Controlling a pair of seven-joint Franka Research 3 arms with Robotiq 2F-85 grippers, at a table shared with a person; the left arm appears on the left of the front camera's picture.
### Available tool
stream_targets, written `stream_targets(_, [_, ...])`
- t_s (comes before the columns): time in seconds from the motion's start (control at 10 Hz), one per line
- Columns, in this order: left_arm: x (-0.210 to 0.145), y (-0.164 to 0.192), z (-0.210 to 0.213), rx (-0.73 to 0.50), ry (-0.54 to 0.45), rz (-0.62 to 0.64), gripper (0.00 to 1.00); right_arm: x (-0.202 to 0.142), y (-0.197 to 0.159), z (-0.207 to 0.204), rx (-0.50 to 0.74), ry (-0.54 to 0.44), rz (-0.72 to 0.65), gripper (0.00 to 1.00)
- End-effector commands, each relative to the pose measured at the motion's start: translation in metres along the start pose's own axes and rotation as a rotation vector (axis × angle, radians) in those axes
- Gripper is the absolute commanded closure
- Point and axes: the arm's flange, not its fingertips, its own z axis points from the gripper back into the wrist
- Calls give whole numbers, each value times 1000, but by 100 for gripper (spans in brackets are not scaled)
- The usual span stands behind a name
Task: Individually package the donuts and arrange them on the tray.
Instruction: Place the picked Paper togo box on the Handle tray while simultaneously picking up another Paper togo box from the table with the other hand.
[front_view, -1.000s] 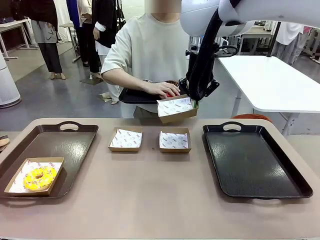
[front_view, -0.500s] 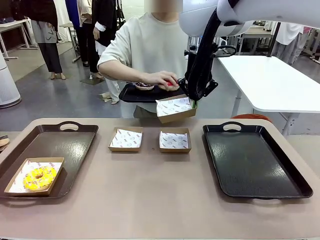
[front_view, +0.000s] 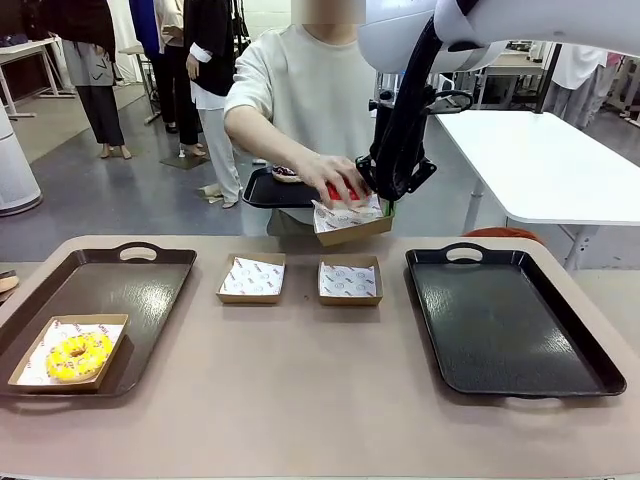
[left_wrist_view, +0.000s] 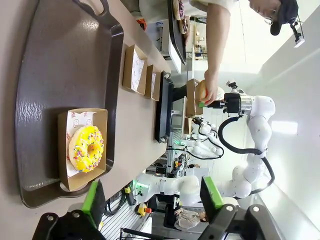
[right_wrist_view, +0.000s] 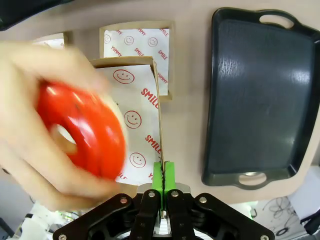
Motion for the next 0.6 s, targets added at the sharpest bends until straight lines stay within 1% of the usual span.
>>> stream_targets(0.0, [-1, 0, 2, -6, -1, 0, 0, -3, -3, 0, -3, 1, -3, 100])
stream_targets(0.5, [-1, 0, 2, -6, -1, 0, 0, -3, -3, 0, -3, 1, -3, 100])
